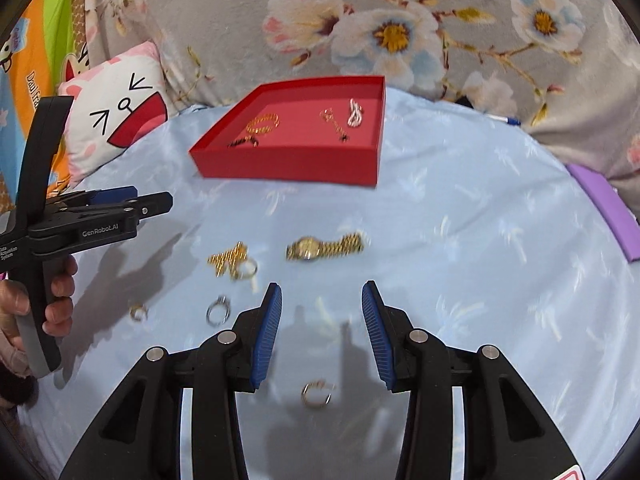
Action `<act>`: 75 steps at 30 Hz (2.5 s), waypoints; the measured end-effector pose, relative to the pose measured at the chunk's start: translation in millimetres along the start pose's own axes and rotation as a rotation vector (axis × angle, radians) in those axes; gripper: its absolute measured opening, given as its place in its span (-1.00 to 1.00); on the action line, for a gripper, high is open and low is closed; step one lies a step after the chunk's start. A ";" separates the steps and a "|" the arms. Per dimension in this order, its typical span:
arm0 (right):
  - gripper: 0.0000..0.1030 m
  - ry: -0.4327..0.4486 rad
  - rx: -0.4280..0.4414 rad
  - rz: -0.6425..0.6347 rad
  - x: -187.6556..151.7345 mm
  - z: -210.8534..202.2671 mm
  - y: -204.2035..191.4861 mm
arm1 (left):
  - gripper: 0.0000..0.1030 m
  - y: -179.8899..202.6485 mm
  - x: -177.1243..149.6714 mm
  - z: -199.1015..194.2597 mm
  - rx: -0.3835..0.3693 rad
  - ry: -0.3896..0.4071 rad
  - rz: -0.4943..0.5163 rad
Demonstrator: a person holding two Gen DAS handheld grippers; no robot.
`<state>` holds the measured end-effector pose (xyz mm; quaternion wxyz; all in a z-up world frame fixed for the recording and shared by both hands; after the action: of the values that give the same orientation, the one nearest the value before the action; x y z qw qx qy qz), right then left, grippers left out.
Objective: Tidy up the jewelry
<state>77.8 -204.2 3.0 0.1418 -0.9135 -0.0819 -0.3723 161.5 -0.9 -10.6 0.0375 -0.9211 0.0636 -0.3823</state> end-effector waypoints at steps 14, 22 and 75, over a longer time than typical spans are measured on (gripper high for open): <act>-0.19 -0.062 0.001 0.036 -45.8 0.2 -2.2 | 0.42 11.8 -43.8 -13.5 -0.047 -0.033 0.025; -0.22 -0.084 0.011 0.075 -52.6 1.3 3.0 | 0.43 19.8 -51.9 -11.9 -0.064 -0.045 0.051; -0.64 -0.103 0.153 -0.085 9.7 61.8 -55.0 | -1.00 31.9 -20.2 2.1 -0.161 -0.029 0.105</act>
<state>111.2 -132.0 -21.5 0.1910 -0.9137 -0.1560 -0.3230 146.1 -29.4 -30.0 -0.0157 -0.9220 0.1417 -0.3601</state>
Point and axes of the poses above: each gripper's, at about its wrist camera, not at the fingertips, and z roughly the way its jaws point, y to its right, x to its top, the point moved 6 cm from there along z, roughly the way its jaws point, and after that the axes turned 11 degrees about x, right-handed, at the moved point
